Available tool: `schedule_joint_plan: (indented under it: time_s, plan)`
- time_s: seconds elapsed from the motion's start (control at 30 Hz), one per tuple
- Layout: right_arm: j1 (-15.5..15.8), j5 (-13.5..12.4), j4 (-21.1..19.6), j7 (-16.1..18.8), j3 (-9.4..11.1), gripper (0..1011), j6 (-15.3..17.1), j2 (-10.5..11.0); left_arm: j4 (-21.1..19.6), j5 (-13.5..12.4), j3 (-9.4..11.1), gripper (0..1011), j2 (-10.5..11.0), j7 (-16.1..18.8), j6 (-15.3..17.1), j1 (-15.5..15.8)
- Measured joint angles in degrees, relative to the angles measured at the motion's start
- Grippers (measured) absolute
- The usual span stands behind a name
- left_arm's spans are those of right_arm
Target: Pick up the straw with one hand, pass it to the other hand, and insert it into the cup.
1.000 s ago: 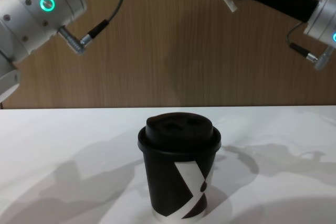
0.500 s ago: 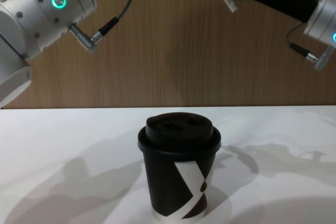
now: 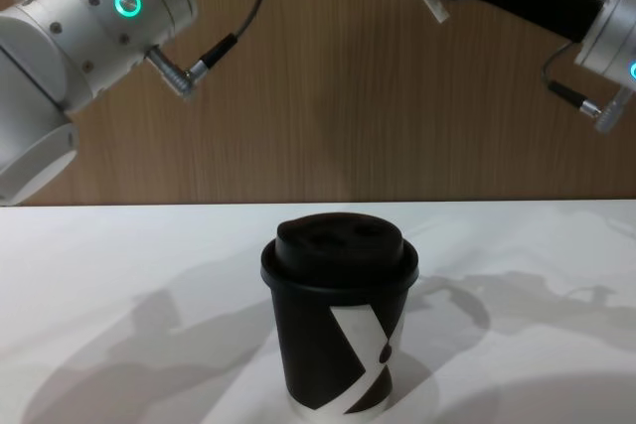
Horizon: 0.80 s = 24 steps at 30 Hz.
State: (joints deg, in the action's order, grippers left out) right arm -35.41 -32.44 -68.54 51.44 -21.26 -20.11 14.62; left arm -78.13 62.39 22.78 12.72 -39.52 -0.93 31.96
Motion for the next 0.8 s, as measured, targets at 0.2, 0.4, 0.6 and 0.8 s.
schedule_joint_plan:
  time_s: [0.2,0.4,0.6,0.8]
  plan:
    - [0.00,0.00,0.00,0.00,0.00,0,0.00,0.00,0.63,0.29,0.40,975,-0.29,0.27,-0.02,0.51]
    - [0.00,0.00,0.00,0.00,0.00,0,0.00,0.00,1.00,0.68,0.74,825,-0.41,0.51,-0.03,0.90]
    - [0.00,0.00,0.00,0.00,0.00,0,0.00,0.00,1.16,1.02,0.91,675,-0.43,0.64,-0.07,1.06]
    - [0.00,0.00,0.00,0.00,0.00,0,0.00,0.00,1.18,1.35,1.04,472,-0.34,0.84,-0.23,1.10]
